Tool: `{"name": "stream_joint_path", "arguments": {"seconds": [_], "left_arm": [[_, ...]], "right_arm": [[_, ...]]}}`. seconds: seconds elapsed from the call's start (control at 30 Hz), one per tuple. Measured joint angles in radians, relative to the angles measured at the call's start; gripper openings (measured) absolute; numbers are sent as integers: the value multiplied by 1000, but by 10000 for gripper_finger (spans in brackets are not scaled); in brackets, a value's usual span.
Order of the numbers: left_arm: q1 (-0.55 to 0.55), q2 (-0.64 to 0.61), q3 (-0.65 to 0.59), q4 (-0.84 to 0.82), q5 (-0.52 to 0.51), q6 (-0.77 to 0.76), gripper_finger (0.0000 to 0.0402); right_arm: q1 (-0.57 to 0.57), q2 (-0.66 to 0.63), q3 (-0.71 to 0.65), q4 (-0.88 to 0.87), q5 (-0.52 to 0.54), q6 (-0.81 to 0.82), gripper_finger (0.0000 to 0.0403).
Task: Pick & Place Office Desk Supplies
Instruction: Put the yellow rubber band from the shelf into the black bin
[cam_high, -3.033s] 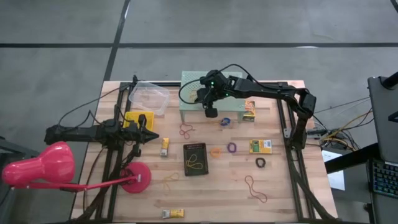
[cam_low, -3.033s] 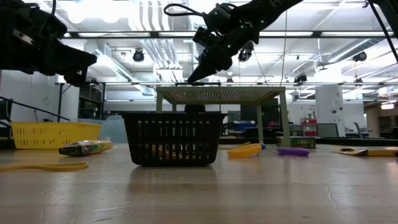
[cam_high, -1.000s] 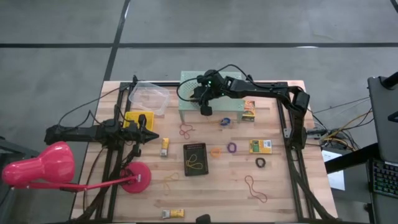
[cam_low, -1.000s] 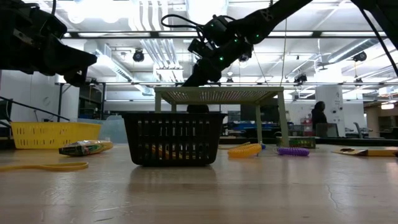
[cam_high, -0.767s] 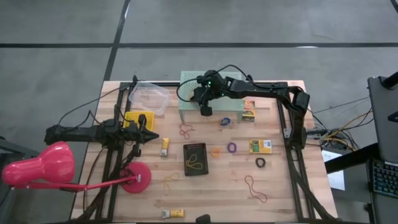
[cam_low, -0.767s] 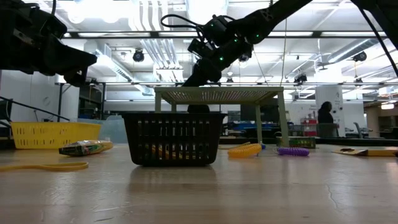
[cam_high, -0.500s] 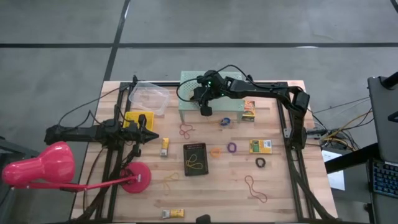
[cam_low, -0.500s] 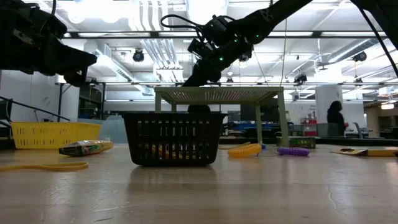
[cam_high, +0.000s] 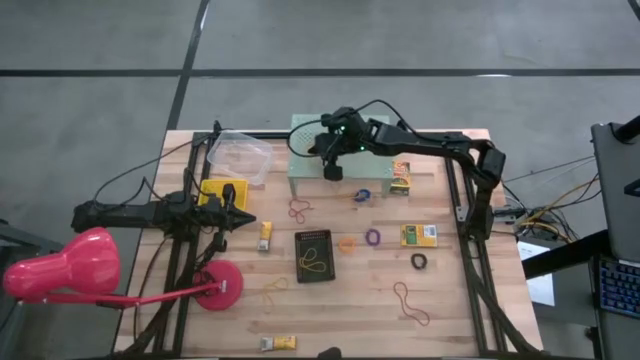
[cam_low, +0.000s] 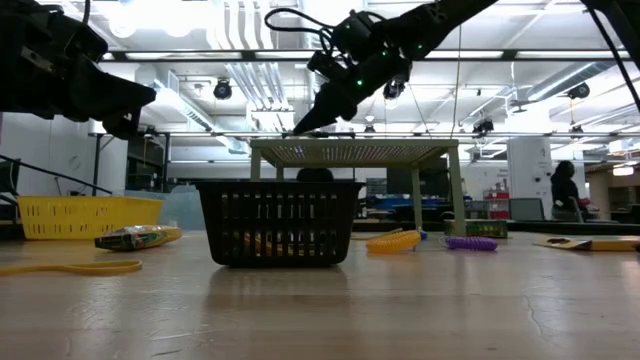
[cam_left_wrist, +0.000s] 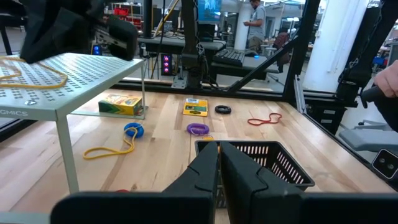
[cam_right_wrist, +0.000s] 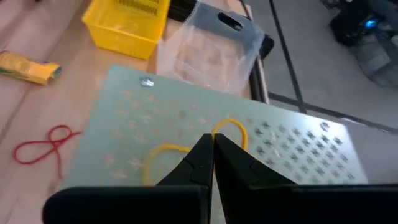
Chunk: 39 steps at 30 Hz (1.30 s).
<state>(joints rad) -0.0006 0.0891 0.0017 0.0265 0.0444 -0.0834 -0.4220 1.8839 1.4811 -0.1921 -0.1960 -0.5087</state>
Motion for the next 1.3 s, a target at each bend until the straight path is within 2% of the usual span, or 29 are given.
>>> {"name": "stream_joint_path", "arguments": {"seconds": [0.53,1.3], "left_arm": [[0,0,0,0,0,0,23],[0,0,0,0,0,0,23]], "right_arm": [[29,-33,0,9,-9,8,8],[192,-250,2,-85,-13,67,8]]}}
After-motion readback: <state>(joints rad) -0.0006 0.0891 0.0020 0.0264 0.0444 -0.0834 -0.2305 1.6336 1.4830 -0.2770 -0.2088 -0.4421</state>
